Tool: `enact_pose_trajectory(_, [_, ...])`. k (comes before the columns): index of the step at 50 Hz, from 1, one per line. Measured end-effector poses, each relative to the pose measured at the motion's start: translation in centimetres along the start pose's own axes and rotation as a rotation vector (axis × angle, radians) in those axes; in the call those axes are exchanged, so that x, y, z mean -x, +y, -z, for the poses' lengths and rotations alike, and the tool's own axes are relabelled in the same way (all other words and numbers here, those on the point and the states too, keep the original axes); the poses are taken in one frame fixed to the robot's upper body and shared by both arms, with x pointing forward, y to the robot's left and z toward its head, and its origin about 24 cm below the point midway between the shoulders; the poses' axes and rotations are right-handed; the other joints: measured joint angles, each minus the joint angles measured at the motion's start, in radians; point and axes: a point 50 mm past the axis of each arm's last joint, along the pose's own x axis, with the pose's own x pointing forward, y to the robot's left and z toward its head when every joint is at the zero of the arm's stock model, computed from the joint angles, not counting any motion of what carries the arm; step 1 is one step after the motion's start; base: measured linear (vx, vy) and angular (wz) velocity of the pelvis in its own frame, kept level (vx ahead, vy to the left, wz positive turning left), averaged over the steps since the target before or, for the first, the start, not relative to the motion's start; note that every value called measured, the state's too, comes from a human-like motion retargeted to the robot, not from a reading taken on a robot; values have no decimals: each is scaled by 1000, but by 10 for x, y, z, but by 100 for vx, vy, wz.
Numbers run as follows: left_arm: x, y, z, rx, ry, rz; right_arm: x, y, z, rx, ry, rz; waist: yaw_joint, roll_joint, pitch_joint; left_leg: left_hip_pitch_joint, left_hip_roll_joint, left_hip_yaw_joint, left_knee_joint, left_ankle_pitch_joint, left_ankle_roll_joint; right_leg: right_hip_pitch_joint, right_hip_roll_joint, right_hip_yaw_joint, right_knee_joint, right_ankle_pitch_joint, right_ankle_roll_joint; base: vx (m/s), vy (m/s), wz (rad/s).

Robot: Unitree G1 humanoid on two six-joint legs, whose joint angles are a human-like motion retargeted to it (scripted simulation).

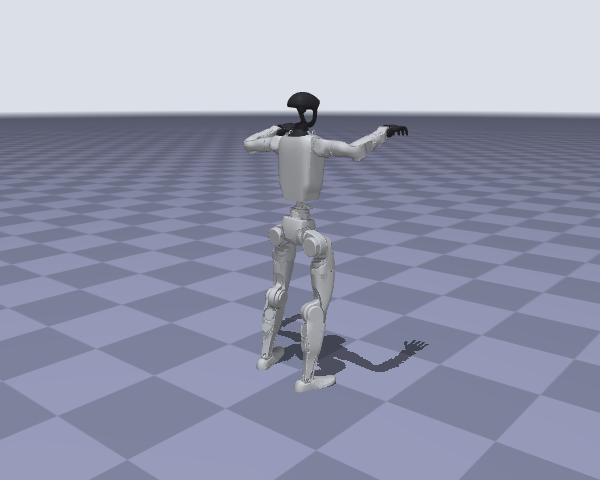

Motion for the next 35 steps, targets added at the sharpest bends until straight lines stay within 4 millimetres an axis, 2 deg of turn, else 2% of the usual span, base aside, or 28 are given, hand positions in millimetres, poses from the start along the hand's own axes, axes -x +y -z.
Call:
enact_pose_trajectory(15, [-3,8,-7,-3,-32,-20,10,-5,2,1,17,21,17,-5,10,5,2,7,-3,0,2,-3,1,7,2,3,2,0,0,0])
enact_pose_trajectory(35, [-5,3,-11,14,-53,3,12,-4,1,-3,16,19,27,-1,1,1,0,4,-4,0,-1,-3,0,1,1,4,3,0,0,0])
